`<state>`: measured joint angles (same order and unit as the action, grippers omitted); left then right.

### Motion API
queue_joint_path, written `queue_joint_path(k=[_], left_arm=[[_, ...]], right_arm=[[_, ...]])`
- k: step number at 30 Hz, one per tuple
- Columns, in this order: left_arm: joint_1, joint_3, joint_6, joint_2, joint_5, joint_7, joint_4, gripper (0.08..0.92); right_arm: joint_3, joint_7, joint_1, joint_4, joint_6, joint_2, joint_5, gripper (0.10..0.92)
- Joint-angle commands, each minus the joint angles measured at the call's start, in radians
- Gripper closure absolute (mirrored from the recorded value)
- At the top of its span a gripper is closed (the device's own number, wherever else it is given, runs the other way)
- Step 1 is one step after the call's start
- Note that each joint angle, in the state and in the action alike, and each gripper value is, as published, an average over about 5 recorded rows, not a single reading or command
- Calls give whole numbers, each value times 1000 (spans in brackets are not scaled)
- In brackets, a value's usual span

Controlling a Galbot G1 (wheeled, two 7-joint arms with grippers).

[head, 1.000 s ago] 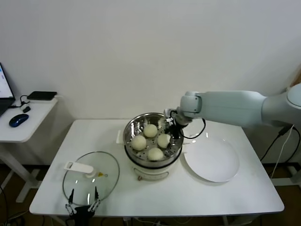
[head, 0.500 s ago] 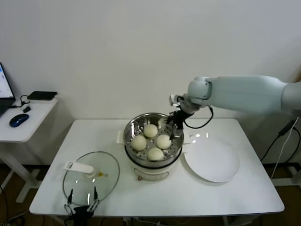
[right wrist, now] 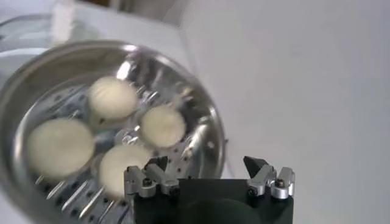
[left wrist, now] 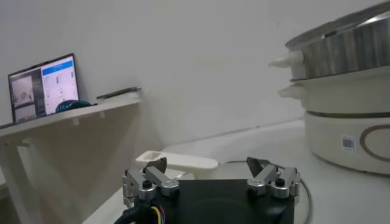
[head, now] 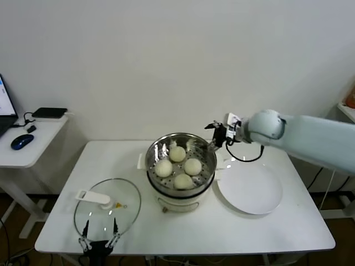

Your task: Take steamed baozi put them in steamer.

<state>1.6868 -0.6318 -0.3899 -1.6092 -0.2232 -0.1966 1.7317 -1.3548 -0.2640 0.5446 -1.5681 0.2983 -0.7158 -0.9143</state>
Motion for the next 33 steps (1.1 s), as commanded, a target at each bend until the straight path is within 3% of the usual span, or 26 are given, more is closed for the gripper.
queue_joint_path(k=[1, 7, 11, 23, 33], left_arm=[[1, -1, 4, -13, -8, -1, 8, 177], [-3, -7, 3, -16, -6, -4, -2, 177], [-5, -4, 2, -23, -9, -4, -10, 177], [3, -5, -10, -30, -19, -11, -12, 177], [5, 1, -12, -38, -19, -13, -1, 177]], right_arm=[[1032, 394, -1023, -266, -91, 251, 125, 203], [1642, 356, -1687, -357, -314, 94, 275, 203], [1855, 292, -1955, -370, -437, -91, 345, 203], [1950, 193, -2207, -337, -706, -513, 519, 203], [1937, 173, -2273, -302, -792, -611, 538, 203]])
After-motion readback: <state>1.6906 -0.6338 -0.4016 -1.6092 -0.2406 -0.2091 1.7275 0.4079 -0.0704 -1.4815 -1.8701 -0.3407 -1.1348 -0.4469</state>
